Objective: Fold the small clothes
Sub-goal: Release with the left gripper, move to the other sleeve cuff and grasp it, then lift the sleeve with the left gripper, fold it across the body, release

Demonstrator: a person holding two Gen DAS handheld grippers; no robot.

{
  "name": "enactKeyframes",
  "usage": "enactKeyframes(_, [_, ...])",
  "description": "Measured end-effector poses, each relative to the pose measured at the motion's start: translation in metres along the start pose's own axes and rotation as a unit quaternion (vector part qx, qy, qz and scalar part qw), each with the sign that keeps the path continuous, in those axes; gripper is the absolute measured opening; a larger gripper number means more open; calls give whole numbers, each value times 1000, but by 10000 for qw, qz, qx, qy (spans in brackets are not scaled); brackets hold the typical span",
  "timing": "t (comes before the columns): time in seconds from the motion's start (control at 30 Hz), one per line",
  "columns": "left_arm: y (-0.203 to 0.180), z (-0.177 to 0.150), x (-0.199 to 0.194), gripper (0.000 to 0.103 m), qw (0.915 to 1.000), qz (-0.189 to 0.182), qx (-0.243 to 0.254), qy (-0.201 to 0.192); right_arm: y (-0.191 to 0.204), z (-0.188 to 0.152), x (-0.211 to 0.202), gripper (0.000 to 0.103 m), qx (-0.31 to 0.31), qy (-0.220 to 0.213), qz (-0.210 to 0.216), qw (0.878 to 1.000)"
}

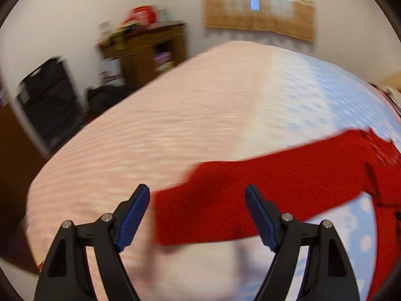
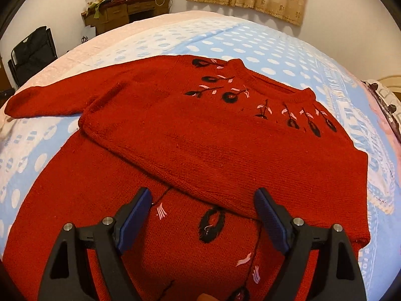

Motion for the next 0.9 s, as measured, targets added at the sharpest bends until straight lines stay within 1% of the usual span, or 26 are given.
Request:
enactKeyframes(0.07, [22,-5,8,81,9996,134,-229,97,0,-1,0,85,11,-6,3,10000])
enactKeyframes(0.13, [32,-11,17,79,9985,52,-465,291,1,-1,-1,85,-1,-14,-22,10000])
enactKeyframes(0.17, [31,-13,18,79,9980,-6,-528,346,2,-2,-1,85,-7,-17,-32,10000])
enactKeyframes(0.3, [18,-22,29,79,9936,-465,-786,662,2,-3,-2,85,-7,-30,-59,10000])
enactKeyframes(0.33, [14,-22,32,79,9908,-656,-908,764,2,-4,-2,85,-6,-34,-62,10000])
enactKeyframes(0.4, [9,-25,34,75,9850,-883,-1151,935,3,-4,-2,85,-5,-48,-73,10000])
enactKeyframes(0.47, [4,-27,38,60,9792,-1111,-1324,1063,3,-4,-2,85,-3,-54,-74,10000])
enactKeyframes(0.5, [1,-27,41,56,9775,-1149,-1364,1124,2,-4,-2,85,0,-54,-73,10000])
enactKeyframes(0.53, [5,-29,42,50,9761,-1202,-1412,1136,2,-4,-2,85,5,-55,-70,10000])
enactKeyframes(0.6, [5,-28,43,31,9722,-1349,-1535,1141,2,-4,-2,85,12,-54,-64,10000])
enactKeyframes(0.63, [6,-28,44,12,9702,-1407,-1594,1162,2,-4,-2,86,15,-54,-64,10000])
enactKeyframes(0.7, [8,-26,46,12,9667,-1523,-1722,1129,2,-4,-2,86,18,-59,-65,10000])
enactKeyframes(0.8, [10,-18,40,11,9667,-1605,-1760,940,2,-4,-2,86,13,-56,-71,10000])
enactKeyframes(0.9, [5,-6,27,10,9700,-1620,-1683,676,2,-5,-2,86,7,-69,-84,9999])
Point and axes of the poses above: each gripper's, at about its wrist camera, not at the fingertips, and x roughly the way its jaws point, y to its left, z to its top, the point moved 3 cm from there along x, roughly the way its jaws point, and after that the axes turned 11 degrees about z, right-handed, at the moved point
